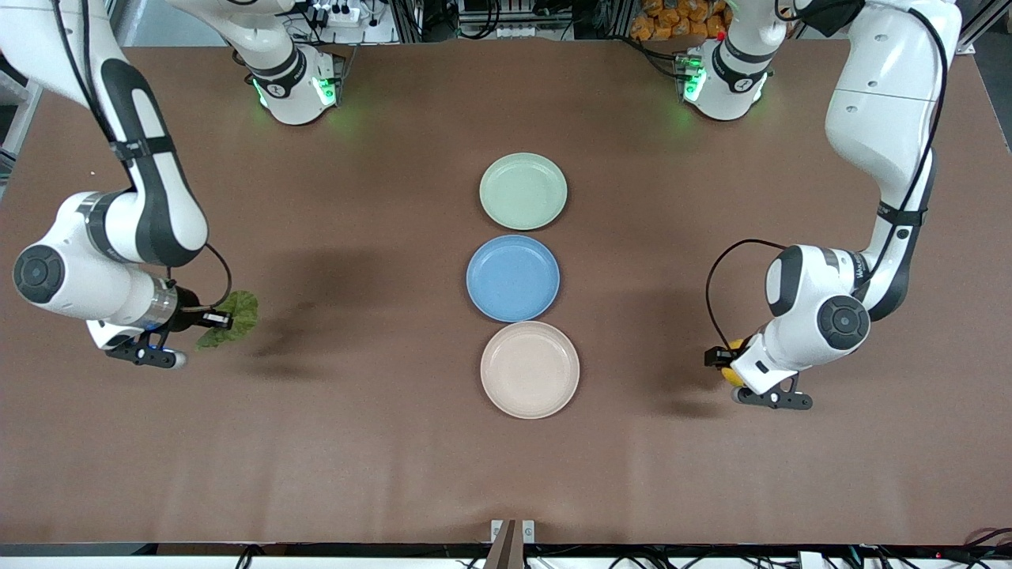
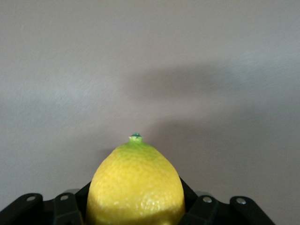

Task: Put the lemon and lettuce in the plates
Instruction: 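Carry the lettuce to the green plate while the left gripper carries the lemon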

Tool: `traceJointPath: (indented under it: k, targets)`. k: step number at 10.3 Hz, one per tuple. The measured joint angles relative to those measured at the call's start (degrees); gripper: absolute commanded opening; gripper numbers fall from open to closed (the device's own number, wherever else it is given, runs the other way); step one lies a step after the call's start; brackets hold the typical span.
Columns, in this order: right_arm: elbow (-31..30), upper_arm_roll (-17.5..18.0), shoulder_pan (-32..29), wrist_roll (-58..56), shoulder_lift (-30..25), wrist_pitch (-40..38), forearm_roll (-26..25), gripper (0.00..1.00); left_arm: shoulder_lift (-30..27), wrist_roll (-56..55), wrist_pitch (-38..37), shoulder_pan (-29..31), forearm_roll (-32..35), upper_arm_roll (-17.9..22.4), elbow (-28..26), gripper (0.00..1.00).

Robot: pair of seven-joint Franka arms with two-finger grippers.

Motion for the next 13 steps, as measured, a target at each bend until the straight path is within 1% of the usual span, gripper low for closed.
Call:
traceJointPath:
  k: [1,3,7,9,10,11,13]
  targets:
    - [-0.7,0.1,2.2,3.6,-1.4,-0.3,0.1,0.0,-0.1,-1.3,-0.2,-1.2,0.0,-0.1,1.1,0.24]
    - [-1.2,0.2,7.3,12.2,-3.8,-2.0,0.2,0.0,-0.1,-4.4,-1.1,-4.0,0.0,-0.2,3.3,0.24]
    - [-1.2,0.4,16.6,28.0,-7.5,-7.0,0.3,0.0,0.0,-16.3,-1.4,-11.2,-1.5,-0.4,6.2,0.24]
    - [-1.3,0.5,22.7,37.7,-9.1,-8.3,0.7,0.0,0.1,-19.8,-1.4,-14.2,-2.2,-0.3,8.0,0.24]
    - [-1.3,0.6,25.9,41.7,-9.7,-8.4,1.7,0.0,0.2,-20.9,-1.4,-15.2,-2.4,-0.4,8.8,0.24]
    - [-1.3,0.6,28.9,44.6,-10.1,-8.4,3.2,0.0,0.6,-22.5,-1.4,-16.2,-2.5,-0.4,9.6,0.24]
    - [-1.2,0.6,33.5,47.6,-10.5,-8.4,4.1,0.0,2.6,-26.1,-1.3,-18.4,-2.6,-0.3,12.6,0.24]
